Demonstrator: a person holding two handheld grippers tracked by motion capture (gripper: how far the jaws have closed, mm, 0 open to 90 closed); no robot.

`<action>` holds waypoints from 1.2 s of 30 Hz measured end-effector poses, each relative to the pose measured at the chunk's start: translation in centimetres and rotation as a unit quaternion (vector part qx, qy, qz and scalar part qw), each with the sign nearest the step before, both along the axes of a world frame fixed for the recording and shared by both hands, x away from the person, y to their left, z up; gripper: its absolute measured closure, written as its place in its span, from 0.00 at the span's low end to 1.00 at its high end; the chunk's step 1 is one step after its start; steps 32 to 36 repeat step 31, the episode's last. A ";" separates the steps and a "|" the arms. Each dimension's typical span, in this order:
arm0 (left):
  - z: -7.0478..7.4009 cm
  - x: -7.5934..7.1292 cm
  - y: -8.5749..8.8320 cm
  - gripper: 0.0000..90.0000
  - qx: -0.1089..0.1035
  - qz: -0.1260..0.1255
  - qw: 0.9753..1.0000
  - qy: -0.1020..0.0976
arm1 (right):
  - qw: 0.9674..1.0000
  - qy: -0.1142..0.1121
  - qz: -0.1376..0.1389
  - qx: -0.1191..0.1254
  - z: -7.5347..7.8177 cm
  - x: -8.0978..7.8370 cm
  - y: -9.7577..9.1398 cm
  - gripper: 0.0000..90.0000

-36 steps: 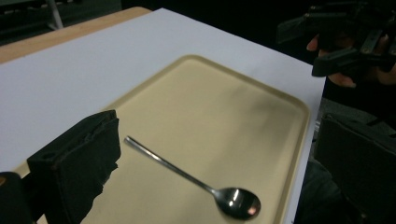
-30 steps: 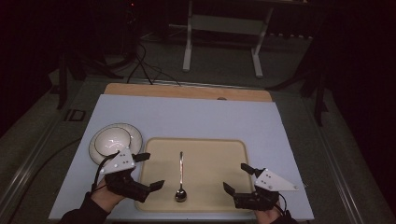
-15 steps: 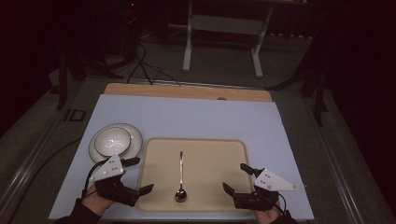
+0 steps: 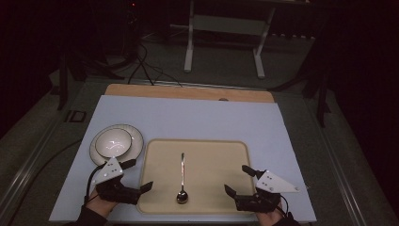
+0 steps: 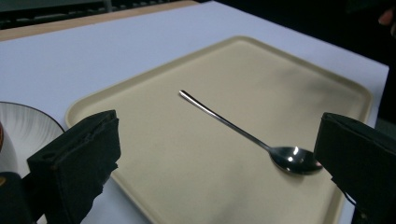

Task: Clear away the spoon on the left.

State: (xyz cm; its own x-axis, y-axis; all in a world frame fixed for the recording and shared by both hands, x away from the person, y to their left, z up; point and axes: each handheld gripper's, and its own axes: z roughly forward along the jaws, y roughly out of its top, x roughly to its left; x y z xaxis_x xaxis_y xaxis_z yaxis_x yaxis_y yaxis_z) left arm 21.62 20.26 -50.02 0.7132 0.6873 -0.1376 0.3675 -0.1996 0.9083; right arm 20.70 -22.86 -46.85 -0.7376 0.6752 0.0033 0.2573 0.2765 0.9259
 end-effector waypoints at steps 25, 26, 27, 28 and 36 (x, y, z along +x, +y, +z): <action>-0.4 0.1 0.4 0.02 0.013 0.092 0.996 0.015 | 1.000 0.010 -0.001 -0.002 -0.1 0.2 0.1 0.14; -0.4 0.1 0.4 0.02 0.014 0.093 0.995 0.016 | 1.000 0.010 -0.001 -0.002 -0.1 0.2 0.1 0.14; -0.4 0.1 0.4 0.02 0.013 0.093 0.995 0.016 | 1.000 0.010 -0.001 -0.003 -0.1 0.2 0.1 0.14; -0.4 0.1 0.4 0.02 0.013 0.093 0.995 0.016 | 1.000 0.010 -0.001 -0.003 -0.1 0.2 0.1 0.14; -0.4 0.2 0.4 0.02 0.014 0.094 0.995 0.017 | 1.000 0.011 0.000 -0.004 -0.1 0.2 0.2 0.14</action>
